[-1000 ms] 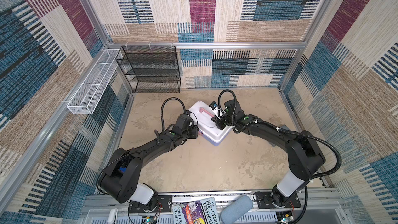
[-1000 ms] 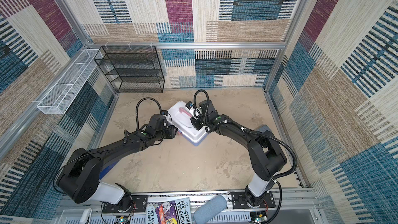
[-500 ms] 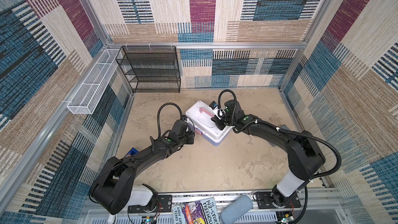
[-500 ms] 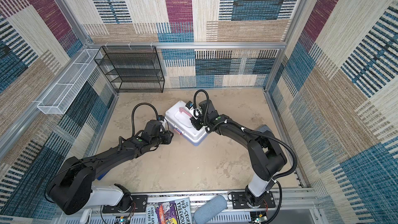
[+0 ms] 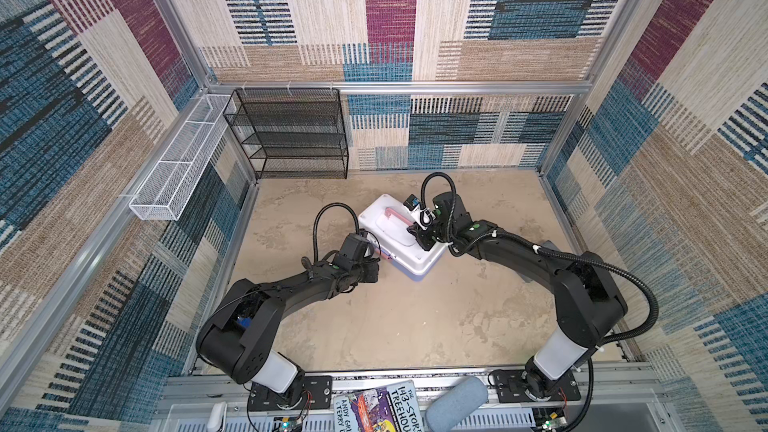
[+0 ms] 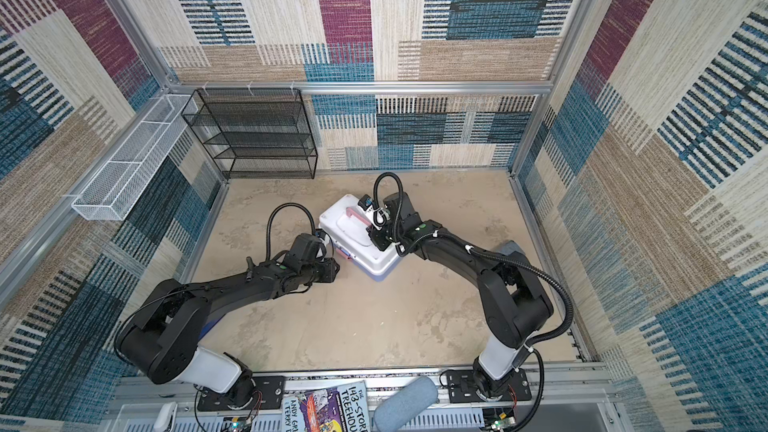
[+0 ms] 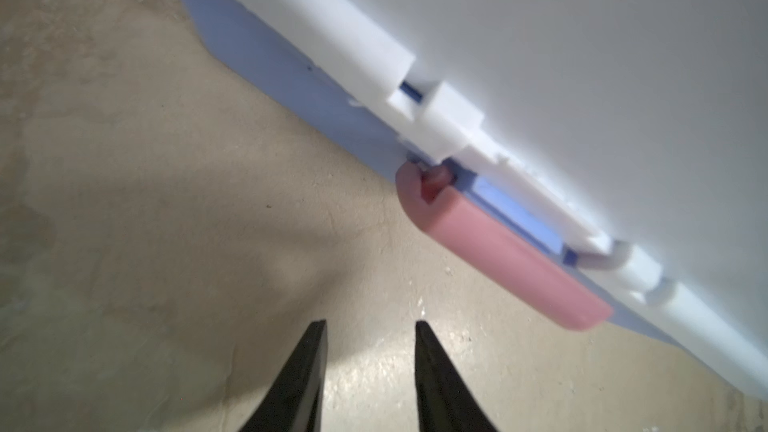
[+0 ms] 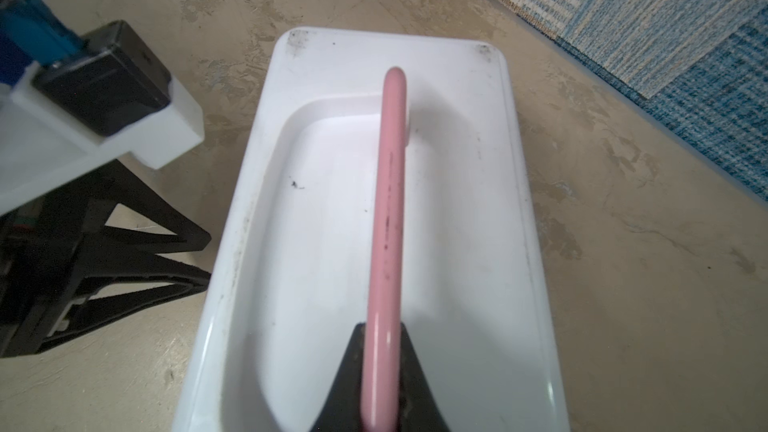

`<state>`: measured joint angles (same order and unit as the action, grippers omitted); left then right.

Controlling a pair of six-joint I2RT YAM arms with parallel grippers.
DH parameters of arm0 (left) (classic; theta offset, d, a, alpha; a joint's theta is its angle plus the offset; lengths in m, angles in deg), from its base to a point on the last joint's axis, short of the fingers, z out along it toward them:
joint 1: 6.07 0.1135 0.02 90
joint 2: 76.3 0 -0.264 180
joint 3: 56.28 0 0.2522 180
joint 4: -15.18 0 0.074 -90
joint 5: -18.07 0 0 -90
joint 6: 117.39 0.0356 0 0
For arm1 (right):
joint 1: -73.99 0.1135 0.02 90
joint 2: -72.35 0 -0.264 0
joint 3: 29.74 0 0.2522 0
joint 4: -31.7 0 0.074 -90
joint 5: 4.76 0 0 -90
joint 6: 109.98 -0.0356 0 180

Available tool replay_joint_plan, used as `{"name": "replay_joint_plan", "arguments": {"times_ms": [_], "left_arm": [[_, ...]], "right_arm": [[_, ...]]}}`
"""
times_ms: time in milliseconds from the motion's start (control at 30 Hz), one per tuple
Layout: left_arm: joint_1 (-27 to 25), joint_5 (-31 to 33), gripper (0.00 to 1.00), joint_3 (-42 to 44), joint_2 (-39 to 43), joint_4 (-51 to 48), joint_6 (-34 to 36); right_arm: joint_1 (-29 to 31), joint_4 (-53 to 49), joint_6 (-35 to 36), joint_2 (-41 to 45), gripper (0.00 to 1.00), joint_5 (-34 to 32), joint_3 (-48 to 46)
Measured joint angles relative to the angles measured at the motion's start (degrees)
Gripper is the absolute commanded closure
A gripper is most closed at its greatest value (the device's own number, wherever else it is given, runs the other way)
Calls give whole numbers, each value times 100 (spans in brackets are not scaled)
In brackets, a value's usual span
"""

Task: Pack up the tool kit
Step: 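Press the pink latch flat against the lid with the left gripper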

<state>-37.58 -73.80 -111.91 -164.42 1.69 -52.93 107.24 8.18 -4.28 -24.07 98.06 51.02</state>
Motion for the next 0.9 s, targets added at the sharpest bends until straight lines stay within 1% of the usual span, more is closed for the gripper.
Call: {"name": "replay_joint_plan", "arguments": {"times_ms": [367,900], "left_arm": [[0,31,60,-160,-199,365,-22],[4,153,60,-291,-22,282,-17]], "right_arm": [[0,2,0,-4,86,0,0],[0,11,-22,-22,87,2,0]]}}
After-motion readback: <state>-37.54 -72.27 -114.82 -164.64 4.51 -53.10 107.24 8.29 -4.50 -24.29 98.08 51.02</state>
